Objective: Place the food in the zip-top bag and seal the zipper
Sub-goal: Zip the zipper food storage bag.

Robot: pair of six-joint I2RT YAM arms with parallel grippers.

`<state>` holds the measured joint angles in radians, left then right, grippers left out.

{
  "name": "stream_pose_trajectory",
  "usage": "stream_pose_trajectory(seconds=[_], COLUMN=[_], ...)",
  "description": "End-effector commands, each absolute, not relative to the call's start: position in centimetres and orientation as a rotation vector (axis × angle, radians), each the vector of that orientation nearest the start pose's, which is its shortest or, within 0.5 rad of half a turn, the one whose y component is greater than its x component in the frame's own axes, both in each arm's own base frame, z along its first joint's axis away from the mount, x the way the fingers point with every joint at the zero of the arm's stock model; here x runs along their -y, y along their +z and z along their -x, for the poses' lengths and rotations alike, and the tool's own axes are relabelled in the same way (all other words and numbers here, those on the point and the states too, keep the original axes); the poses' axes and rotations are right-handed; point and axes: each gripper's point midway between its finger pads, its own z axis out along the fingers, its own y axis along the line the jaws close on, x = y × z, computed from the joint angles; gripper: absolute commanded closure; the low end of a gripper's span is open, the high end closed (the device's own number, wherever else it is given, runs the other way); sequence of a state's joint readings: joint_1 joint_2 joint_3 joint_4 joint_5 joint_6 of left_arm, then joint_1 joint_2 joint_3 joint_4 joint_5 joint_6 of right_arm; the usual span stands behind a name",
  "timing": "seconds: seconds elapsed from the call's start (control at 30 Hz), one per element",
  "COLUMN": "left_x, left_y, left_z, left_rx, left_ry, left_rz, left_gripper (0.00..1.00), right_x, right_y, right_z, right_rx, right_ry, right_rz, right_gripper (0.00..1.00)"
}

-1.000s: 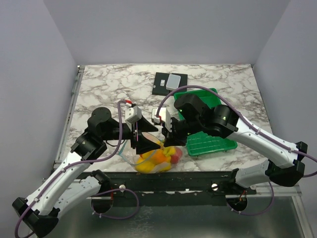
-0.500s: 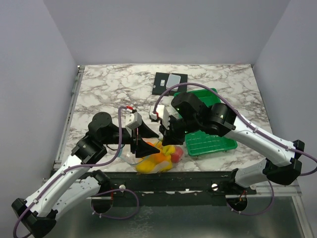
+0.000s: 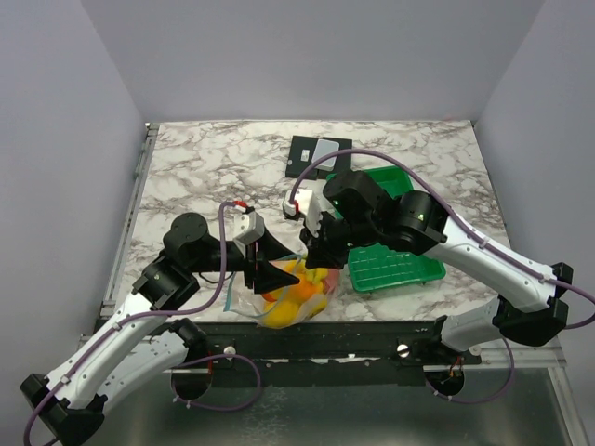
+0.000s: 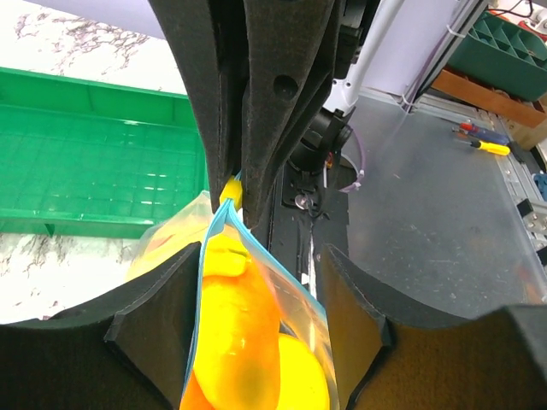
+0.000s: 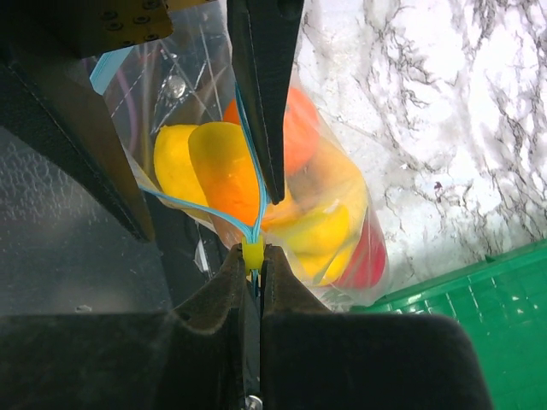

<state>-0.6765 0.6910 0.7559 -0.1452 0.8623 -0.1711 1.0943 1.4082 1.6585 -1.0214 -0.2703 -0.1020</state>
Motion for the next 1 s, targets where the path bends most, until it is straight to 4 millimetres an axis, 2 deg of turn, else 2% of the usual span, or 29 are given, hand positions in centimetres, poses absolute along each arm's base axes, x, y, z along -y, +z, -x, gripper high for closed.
stream_pose_trajectory(seconds=[0.0, 0.2, 0.37, 0.5, 0.6, 0.83, 0.9, 0.93, 0.97], left_x=[25.7, 25.8, 25.6, 25.3, 25.1, 25.2, 25.3, 25.4, 25.4], left_y=[29.7, 29.4, 29.8, 30.1, 30.2, 29.6, 29.4, 29.4, 29.3], left_z=[-10.3, -11.2, -12.1, -13.0, -13.3, -12.8, -12.7, -12.6, -12.6], left_rx=[-1.446, -1.468, -1.481, -1.497, -1.503, -1.504, -1.502, -1.501, -1.506], left_ry=[-1.299, -1.258, -1.208, -1.143, -1.117, -1.128, -1.135, -1.136, -1.136], left_rz=[-1.091, -1.073, -1.039, -1.009, -1.000, -1.036, -1.054, -1.061, -1.064], left_gripper=[0.42, 0.41, 0.36, 0.38, 0.46, 0.73, 0.84, 0.97, 1.00], right_x=[-33.1, -33.4, -33.8, -34.0, -34.0, -34.1, -34.1, -34.1, -34.1], right_y=[31.5, 32.3, 31.9, 31.7, 31.6, 31.9, 32.1, 32.2, 32.3], right_z=[-12.9, -13.4, -13.6, -13.8, -14.0, -14.3, -14.3, -14.3, -14.2], right_rx=[-1.941, -1.976, -2.028, -2.035, -2.046, -2.038, -2.031, -2.026, -2.022], right_ry=[0.772, 0.747, 0.734, 0.727, 0.704, 0.699, 0.705, 0.711, 0.715], right_rz=[1.389, 1.335, 1.303, 1.298, 1.290, 1.268, 1.265, 1.264, 1.265], right_gripper=[0.99, 0.99, 0.99, 0.99, 0.99, 0.99, 0.99, 0.99, 0.99])
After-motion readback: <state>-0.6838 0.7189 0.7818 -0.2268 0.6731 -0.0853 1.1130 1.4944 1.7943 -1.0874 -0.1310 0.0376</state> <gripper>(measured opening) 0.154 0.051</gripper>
